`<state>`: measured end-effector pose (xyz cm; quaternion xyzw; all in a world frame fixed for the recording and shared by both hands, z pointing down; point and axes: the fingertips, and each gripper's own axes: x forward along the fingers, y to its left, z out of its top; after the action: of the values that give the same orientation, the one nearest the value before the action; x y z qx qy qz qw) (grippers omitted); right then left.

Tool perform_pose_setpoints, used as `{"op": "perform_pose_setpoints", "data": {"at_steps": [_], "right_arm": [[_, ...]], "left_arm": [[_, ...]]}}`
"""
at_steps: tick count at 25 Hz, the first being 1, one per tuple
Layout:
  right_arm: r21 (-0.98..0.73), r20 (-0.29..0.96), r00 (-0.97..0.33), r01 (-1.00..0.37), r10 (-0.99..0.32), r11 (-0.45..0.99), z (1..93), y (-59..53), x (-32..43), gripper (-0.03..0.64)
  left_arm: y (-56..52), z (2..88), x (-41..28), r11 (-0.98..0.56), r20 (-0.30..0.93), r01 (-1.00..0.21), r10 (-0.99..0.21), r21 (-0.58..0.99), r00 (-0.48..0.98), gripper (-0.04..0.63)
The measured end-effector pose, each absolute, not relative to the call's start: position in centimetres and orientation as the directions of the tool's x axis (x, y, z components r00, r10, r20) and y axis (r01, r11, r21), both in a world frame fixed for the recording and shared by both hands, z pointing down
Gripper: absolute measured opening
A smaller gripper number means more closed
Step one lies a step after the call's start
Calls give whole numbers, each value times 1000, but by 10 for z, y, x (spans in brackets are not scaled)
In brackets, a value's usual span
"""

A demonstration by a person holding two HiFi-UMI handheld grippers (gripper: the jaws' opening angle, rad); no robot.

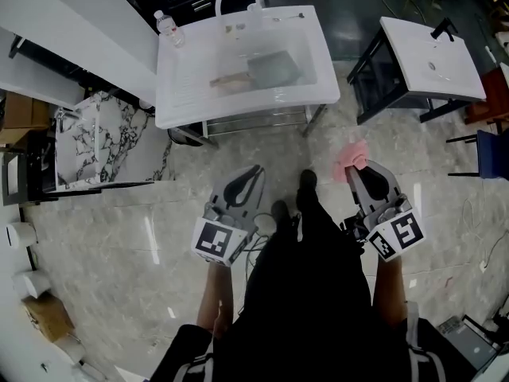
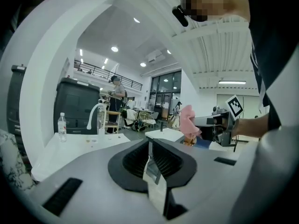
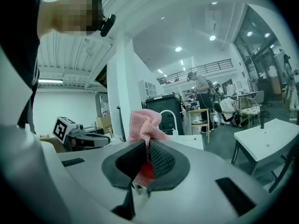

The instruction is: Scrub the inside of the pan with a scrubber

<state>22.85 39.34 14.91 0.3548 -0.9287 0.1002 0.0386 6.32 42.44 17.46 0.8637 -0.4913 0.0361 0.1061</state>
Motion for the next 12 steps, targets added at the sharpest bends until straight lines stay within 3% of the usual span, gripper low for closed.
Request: {"op": "perform_pose_setpoints", "data": {"at_steps": [8, 12], "right_arm": [[-192, 117, -795, -606, -595, 772, 158, 307, 219, 37], [-189, 69, -830, -555, -553, 810, 143, 259, 211, 37]], "left_arm": [[352, 177, 62, -471, 249, -878, -844, 82, 476, 51], [308, 163, 60, -435, 231, -898, -870, 61, 437, 51]]}}
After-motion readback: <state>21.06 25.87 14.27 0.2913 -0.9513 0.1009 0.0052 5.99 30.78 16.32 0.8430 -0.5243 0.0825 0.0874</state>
